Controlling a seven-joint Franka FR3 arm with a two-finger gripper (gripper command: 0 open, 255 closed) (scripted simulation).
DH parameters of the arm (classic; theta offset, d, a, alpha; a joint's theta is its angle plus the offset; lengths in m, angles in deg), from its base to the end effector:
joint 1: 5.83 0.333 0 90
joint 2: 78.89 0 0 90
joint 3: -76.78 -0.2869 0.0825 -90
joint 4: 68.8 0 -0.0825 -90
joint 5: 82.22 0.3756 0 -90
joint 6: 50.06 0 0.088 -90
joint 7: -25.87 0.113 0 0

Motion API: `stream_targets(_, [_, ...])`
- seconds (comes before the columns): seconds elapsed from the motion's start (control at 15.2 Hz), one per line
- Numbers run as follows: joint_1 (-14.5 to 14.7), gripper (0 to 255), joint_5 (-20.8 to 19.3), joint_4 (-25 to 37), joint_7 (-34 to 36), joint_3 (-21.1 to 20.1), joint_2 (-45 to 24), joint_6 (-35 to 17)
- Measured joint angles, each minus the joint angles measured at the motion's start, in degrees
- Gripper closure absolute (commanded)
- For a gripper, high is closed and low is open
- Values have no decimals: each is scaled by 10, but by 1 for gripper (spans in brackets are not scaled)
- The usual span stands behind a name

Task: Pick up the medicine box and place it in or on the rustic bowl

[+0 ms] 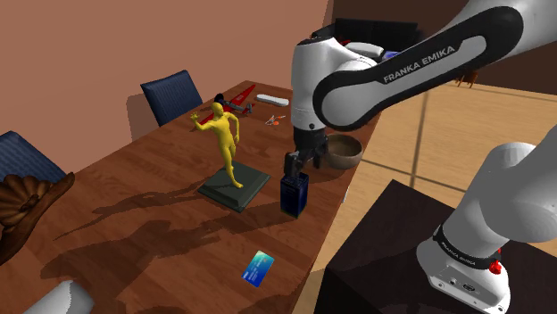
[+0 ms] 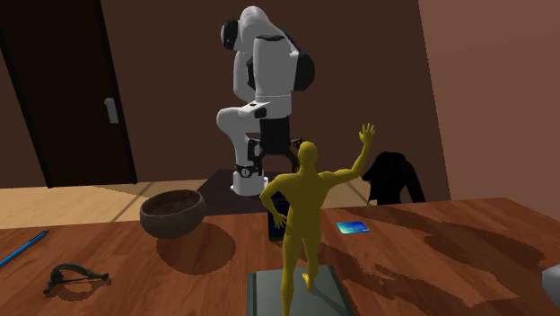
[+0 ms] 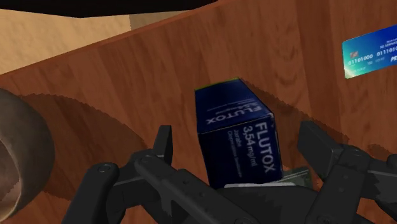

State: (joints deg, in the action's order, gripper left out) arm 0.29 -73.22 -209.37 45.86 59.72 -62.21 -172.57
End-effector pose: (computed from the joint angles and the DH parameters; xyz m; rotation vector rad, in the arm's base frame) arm 0.4029 0.1784 0.3698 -3.1082 0.0690 0.0733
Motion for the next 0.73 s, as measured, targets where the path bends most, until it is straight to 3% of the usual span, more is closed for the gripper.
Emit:
stream_targets(0.46, [2, 0, -6, -24, 9, -12, -42, -67])
stream_targets(0.73, [1, 0, -7, -28, 11, -14, -49, -79])
